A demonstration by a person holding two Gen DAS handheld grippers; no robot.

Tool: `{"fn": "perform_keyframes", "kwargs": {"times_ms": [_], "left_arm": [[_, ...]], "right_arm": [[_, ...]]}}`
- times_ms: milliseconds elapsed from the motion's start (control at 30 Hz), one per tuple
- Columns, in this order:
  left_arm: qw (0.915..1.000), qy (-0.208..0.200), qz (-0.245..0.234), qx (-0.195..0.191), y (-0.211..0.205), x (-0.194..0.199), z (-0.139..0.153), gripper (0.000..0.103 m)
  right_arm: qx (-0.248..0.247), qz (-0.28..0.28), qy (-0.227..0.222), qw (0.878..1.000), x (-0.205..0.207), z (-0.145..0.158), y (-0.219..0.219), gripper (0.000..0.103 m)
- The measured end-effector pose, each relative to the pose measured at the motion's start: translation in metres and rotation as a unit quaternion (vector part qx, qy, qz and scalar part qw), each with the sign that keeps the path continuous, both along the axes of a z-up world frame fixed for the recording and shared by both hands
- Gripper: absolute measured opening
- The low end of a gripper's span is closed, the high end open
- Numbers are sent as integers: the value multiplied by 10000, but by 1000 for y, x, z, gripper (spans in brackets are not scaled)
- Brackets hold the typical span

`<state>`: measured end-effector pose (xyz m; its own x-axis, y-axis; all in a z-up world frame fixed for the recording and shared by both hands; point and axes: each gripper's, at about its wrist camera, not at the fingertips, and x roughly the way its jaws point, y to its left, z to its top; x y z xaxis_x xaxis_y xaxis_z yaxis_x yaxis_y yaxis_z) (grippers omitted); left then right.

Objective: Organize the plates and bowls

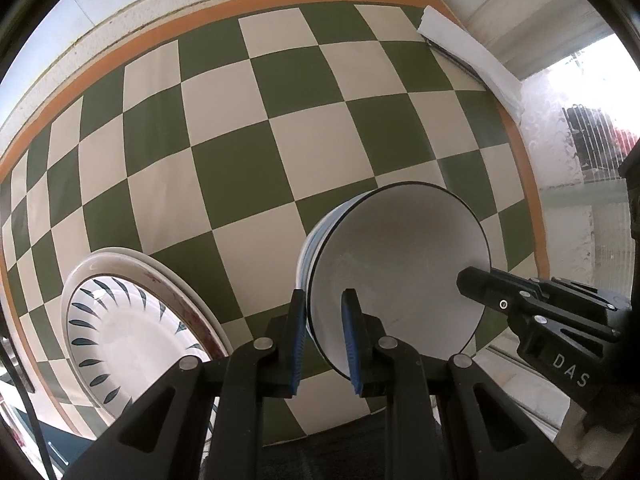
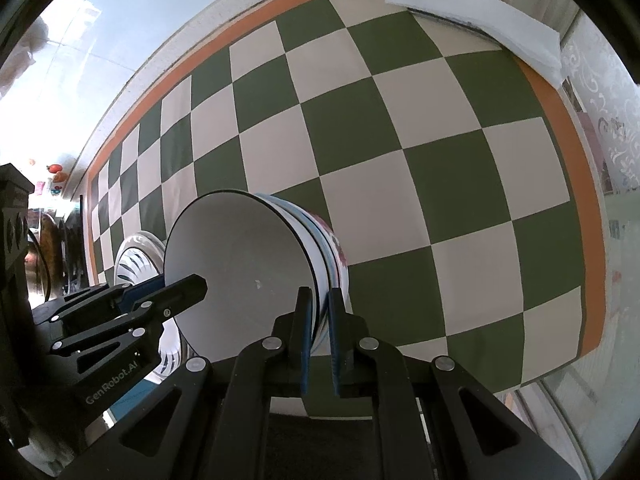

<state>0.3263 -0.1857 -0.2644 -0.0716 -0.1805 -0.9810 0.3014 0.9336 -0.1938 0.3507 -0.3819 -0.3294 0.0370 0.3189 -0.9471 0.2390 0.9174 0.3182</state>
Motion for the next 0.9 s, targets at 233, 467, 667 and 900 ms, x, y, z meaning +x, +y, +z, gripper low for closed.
{"fn": "perform_keyframes", "kwargs": {"times_ms": [233,467,667,900], "left_arm": [[9999,127,69,-18,3,2,2,16],[9999,-109,32,-56,13,-5,32,19],[9991,-400,-67,-156,29,-19,72,27],[9965,-783,-108,-287,48,-35,118,81]], "right_arm": [[49,-50,93,9999,1,-2,-1,12],[-106,132,-29,9999,-7,21,7,18],[-296,407,-403,9979,-29,71,22,38],[-350,505,-835,9946,-53,129,32,65]]}}
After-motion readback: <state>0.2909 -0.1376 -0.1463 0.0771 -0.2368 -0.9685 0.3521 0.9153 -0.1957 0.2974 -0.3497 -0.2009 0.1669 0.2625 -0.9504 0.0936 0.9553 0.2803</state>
